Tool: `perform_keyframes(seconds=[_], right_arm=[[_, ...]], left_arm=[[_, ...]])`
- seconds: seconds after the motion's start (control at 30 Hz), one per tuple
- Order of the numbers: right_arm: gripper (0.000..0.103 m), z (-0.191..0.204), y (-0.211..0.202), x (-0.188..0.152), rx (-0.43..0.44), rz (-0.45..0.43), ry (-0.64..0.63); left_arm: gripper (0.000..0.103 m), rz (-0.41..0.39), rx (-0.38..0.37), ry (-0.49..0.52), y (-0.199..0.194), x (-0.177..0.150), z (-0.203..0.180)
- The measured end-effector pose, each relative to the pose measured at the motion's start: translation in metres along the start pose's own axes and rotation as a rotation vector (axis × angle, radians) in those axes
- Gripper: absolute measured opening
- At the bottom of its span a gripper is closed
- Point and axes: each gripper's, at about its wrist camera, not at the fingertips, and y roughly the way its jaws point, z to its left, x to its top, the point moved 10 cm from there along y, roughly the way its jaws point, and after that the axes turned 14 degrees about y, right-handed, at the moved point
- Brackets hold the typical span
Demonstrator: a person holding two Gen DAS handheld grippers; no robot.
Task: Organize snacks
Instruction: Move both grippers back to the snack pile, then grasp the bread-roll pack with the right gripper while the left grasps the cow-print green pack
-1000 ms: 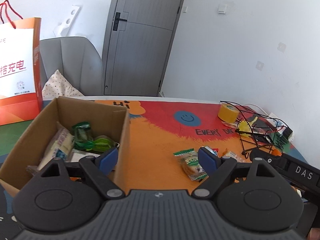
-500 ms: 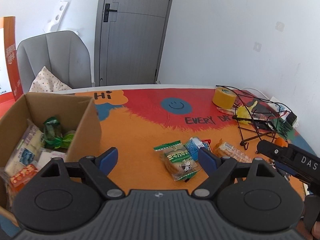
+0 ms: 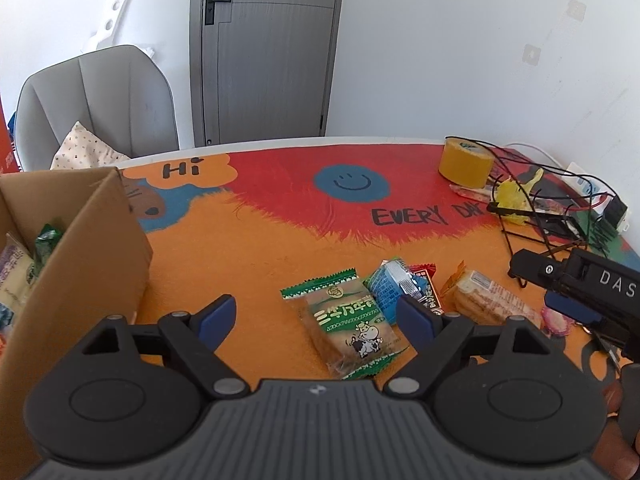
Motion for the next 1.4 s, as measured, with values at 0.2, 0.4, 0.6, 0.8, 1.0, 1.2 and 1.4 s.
perform_keyframes(seconds=[0.2, 0.4, 0.6, 0.8, 1.0, 1.2, 1.4], right_arm=[[0.067, -0.004, 0.016, -0.003, 0.016, 0.024, 0.007], [0.068, -0.008, 0.022, -0.009, -0.006, 0.054, -0.003], [0.07, -0.005, 0.022, -0.025, -0.017, 0.102, -0.031], [0.057, 0.006, 0.017, -0.042, -0.079, 0.1, -0.151], [0.035, 0.012, 0.005, -0.055, -0.086, 0.108, -0.164], [0.035, 0.021, -0.02, -0.067, -0.043, 0.087, -0.1], [0.035, 0.042, -0.046, -0.073, 0.007, 0.062, -0.063]], left_arm=[[0.086, 0.026, 0.011, 0.015, 0.02, -0.003, -0.007], [0.086, 0.043, 0.016, 0.013, 0.036, -0.007, -0.009], [0.086, 0.051, 0.021, 0.027, 0.045, -0.014, -0.012], [0.064, 0.027, 0.036, 0.075, 0.039, -0.019, -0.011], [0.047, 0.029, -0.031, 0.026, 0.021, -0.026, -0.003], [0.047, 0.002, -0.063, -0.007, -0.01, -0.033, 0.011], [0.047, -0.061, -0.092, -0.017, -0.051, -0.028, 0.02]])
